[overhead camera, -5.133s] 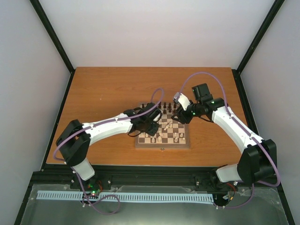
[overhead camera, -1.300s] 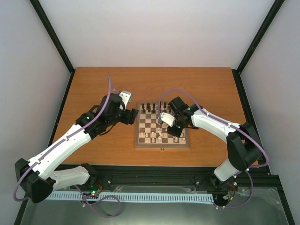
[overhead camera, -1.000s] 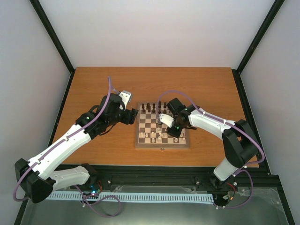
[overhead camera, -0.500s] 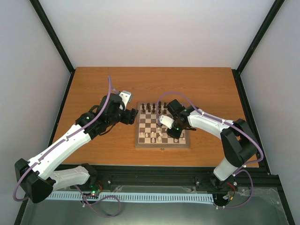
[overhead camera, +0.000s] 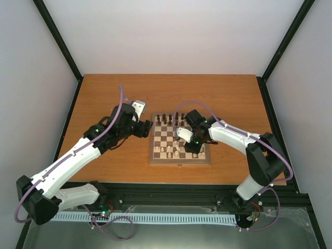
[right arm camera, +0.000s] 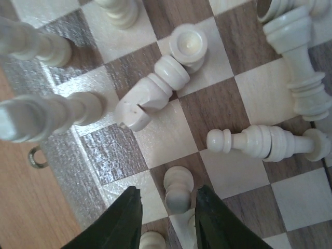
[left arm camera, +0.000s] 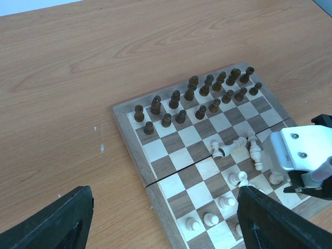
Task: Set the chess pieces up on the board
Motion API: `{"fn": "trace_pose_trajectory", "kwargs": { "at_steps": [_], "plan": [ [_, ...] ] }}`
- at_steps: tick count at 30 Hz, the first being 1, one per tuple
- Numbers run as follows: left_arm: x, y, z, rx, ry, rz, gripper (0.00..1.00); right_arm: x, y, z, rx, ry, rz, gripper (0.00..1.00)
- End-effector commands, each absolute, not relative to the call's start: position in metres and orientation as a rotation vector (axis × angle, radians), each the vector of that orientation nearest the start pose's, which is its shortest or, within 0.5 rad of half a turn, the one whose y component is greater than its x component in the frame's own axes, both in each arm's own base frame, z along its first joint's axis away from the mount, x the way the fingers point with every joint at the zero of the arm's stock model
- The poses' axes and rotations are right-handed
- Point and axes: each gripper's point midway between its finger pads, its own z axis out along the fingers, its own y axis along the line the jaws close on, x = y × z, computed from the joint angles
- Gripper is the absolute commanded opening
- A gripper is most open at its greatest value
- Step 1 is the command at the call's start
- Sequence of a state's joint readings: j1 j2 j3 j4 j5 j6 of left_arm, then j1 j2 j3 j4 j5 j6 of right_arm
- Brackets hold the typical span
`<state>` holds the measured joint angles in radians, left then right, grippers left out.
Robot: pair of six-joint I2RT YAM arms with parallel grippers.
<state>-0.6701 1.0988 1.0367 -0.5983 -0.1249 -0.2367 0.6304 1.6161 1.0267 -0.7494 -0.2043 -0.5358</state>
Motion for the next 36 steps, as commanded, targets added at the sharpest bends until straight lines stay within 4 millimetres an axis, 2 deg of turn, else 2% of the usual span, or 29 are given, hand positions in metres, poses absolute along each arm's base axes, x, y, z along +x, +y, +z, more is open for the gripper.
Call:
{"fn": "trace_pose_trajectory", "kwargs": {
  "at_steps": [1,4,7,11,15,26,36],
  "plan": [
    [0.282,-0.196,0.249,0.436,2.192,-0.358,0.78,0.251,0.226,0.093,-1.609,2.315,0.373,0.33],
    [0.281,-0.197,0.248,0.439,2.195,-0.363,0.78,0.264,0.224,0.110,-1.619,2.265,0.359,0.37],
    [0.280,-0.198,0.249,0.443,2.195,-0.368,0.78,0.279,0.218,0.113,-1.673,2.208,0.296,0.38],
    [0.280,-0.198,0.248,0.446,2.195,-0.369,0.78,0.281,0.217,0.105,-1.896,2.049,0.274,0.38],
    [0.281,-0.198,0.247,0.449,2.199,-0.364,0.78,0.288,0.218,0.095,-2.024,1.907,0.208,0.38],
    [0.282,-0.200,0.240,0.465,2.221,-0.355,0.78,0.314,0.215,0.054,-2.187,1.867,0.092,0.44],
    [0.282,-0.200,0.240,0.469,2.221,-0.356,0.78,0.318,0.214,0.041,-2.216,1.893,0.087,0.45]
  ]
}}
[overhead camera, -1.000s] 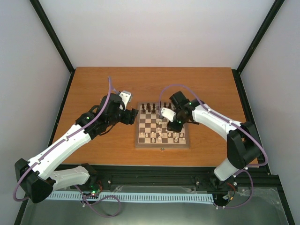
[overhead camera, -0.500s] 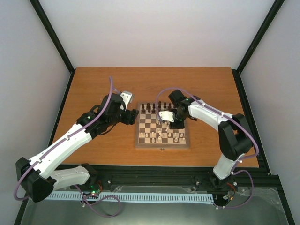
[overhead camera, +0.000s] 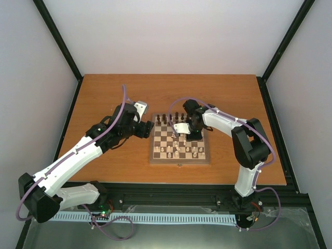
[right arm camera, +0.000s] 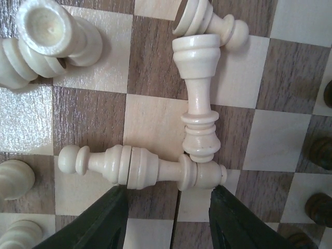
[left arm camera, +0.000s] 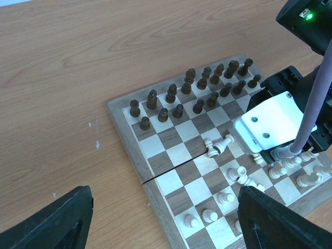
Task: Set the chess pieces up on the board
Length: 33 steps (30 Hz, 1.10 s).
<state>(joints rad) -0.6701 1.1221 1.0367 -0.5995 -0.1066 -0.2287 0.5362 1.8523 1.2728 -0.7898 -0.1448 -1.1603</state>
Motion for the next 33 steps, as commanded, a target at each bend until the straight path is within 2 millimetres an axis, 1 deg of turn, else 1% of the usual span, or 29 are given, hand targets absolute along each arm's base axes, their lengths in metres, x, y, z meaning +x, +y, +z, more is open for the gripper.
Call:
{"fn": "trace_pose_trajectory", "kwargs": {
  "at_steps": [1,7,12,18,21,25,29,33],
  "plan": [
    [0.281,-0.201,0.240,0.470,2.221,-0.358,0.78,0.319,0.214,0.042,-2.212,1.896,0.086,0.45],
    [0.281,-0.201,0.241,0.472,2.221,-0.364,0.78,0.322,0.218,0.055,-2.165,1.887,0.078,0.47],
    [0.280,-0.202,0.240,0.476,2.224,-0.368,0.78,0.331,0.222,0.055,-2.160,1.892,0.069,0.50],
    [0.280,-0.203,0.239,0.479,2.228,-0.371,0.78,0.333,0.226,0.049,-2.180,1.887,0.074,0.53],
    [0.280,-0.203,0.239,0.482,2.229,-0.372,0.78,0.330,0.228,0.046,-2.202,1.887,0.097,0.55],
    [0.280,-0.203,0.238,0.485,2.230,-0.371,0.78,0.325,0.229,0.038,-2.242,1.905,0.148,0.55],
    [0.280,-0.203,0.237,0.486,2.232,-0.370,0.78,0.317,0.226,0.030,-2.278,1.939,0.192,0.52],
    [0.280,-0.204,0.238,0.490,2.231,-0.375,0.78,0.302,0.218,0.029,-2.324,1.964,0.228,0.45]
  ]
}}
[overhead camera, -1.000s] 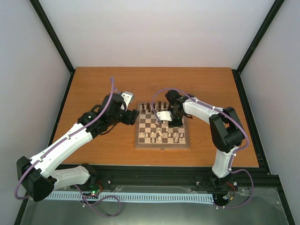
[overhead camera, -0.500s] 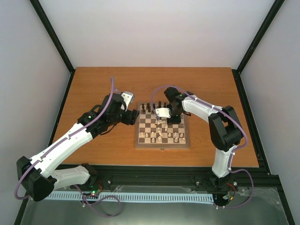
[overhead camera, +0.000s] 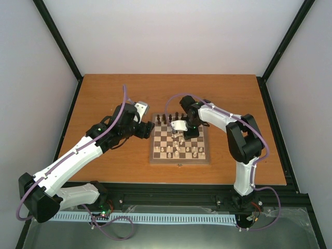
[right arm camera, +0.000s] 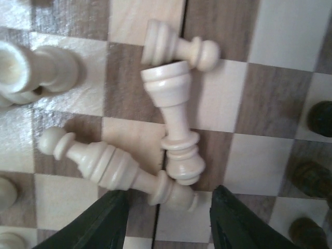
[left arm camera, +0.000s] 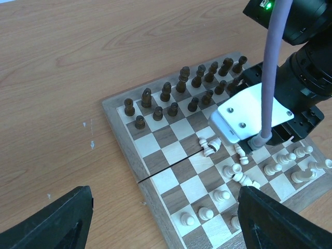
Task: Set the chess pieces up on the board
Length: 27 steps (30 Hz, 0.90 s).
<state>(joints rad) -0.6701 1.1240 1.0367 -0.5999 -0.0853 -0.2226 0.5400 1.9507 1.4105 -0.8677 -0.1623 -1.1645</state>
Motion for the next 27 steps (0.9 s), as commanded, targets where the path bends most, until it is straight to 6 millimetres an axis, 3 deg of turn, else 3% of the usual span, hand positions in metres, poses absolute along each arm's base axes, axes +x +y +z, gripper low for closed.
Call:
{"fn": "trace_pose_trajectory", "kwargs": {
  "at_steps": [1,7,16,23,27],
  "plan": [
    [0.280,-0.204,0.238,0.490,2.230,-0.376,0.78,0.298,0.216,0.029,-2.332,1.973,0.237,0.43],
    [0.279,-0.205,0.240,0.491,2.226,-0.384,0.78,0.283,0.205,0.028,-2.331,2.025,0.239,0.39],
    [0.278,-0.205,0.240,0.491,2.227,-0.391,0.78,0.288,0.205,0.023,-2.228,2.108,0.204,0.27],
    [0.278,-0.205,0.241,0.492,2.225,-0.394,0.78,0.284,0.206,0.020,-2.199,2.133,0.232,0.27],
    [0.278,-0.206,0.241,0.492,2.223,-0.398,0.78,0.278,0.207,0.021,-2.227,2.074,0.250,0.34]
  ]
}}
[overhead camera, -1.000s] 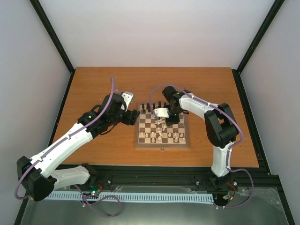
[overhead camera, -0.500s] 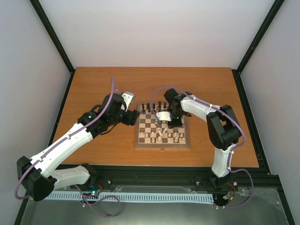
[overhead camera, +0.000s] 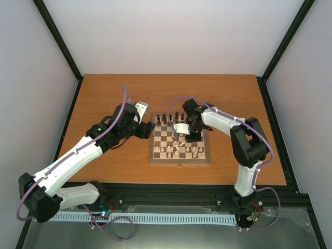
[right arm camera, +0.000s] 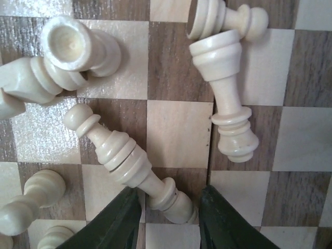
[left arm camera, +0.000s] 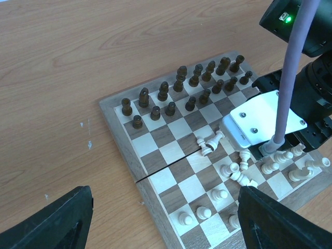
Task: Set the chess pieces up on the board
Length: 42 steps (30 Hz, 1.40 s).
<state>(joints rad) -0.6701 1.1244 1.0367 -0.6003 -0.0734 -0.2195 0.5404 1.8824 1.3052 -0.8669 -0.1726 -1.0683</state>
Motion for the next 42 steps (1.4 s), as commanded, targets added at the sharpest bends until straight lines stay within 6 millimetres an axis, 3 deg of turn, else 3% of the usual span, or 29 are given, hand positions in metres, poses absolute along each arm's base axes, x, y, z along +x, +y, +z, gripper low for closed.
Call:
{"fn": "trace_pose_trajectory", "kwargs": {
  "at_steps": [1,11,15,20,29,42],
  "plan": [
    [0.278,-0.206,0.241,0.492,2.223,-0.398,0.78,0.277,0.207,0.021,-2.233,2.070,0.252,0.34],
    [0.278,-0.206,0.240,0.493,2.225,-0.395,0.78,0.278,0.209,0.011,-2.278,2.048,0.191,0.33],
    [0.278,-0.206,0.240,0.496,2.226,-0.397,0.78,0.278,0.208,0.011,-2.279,2.051,0.178,0.28],
    [0.278,-0.207,0.239,0.498,2.228,-0.399,0.78,0.277,0.198,0.012,-2.295,2.059,0.130,0.21],
    [0.277,-0.208,0.238,0.502,2.231,-0.407,0.78,0.277,0.180,0.022,-2.243,2.098,0.121,0.18],
    [0.281,-0.214,0.236,0.429,2.254,-0.464,0.78,0.291,0.194,0.053,-1.827,2.198,0.321,0.11]
  ]
}}
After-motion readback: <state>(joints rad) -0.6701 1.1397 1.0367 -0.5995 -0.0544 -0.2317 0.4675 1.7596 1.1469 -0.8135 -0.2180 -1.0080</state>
